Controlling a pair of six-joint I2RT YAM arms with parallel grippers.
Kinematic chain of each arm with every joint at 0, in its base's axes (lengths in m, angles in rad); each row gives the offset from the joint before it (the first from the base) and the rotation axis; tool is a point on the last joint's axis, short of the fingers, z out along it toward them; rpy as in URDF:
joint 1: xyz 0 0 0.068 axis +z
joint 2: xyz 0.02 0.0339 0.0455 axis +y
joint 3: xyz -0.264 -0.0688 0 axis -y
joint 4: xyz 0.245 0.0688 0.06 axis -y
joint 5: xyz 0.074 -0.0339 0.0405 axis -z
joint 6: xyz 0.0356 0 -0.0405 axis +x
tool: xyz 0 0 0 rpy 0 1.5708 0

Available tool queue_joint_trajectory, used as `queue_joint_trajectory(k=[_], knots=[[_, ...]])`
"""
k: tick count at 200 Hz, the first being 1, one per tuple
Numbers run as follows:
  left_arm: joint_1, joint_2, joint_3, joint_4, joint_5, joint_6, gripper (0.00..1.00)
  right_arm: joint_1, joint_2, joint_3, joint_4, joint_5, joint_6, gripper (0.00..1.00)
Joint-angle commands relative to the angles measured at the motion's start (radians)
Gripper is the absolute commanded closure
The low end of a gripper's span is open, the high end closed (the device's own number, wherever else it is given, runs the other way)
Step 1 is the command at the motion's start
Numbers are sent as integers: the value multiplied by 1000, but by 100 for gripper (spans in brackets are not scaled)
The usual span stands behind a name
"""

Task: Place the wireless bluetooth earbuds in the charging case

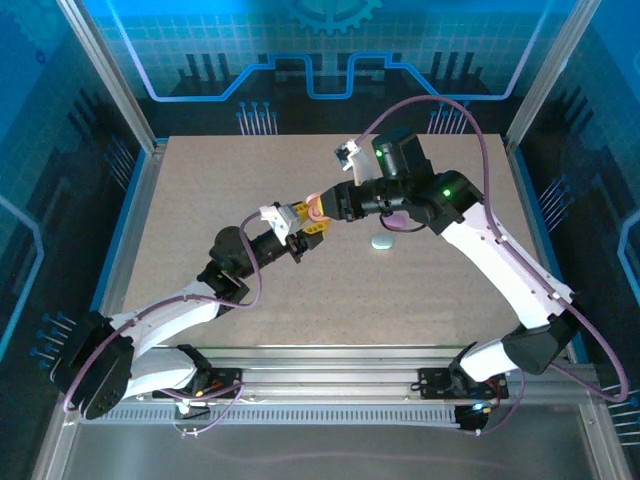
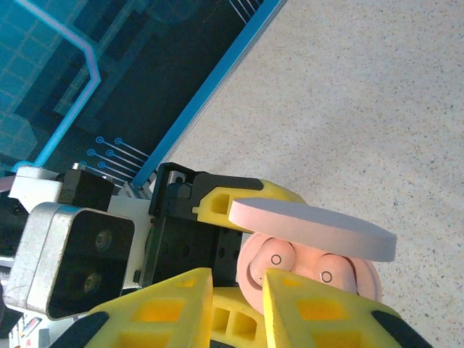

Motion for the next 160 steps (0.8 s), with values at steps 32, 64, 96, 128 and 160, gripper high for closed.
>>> queue_joint_trajectory(k=[32,64,96,128,160], knots=[[-8,-21,1,56,25,-2,69,12,43,20,-3,-24,-2,78],[-8,-19,3,57,20,-4,70,16,74,31,-21,-60,-14,79],[-8,-15,5,62,17,-8,69,18,70,32,-45,-40,-25,77],[-8,-14,-1,63,15,-6,69,15,5,17,-19,10,-33,70],[-9,-13,-7,59,24,-4,69,10,-88,-22,42,37,-59,67]])
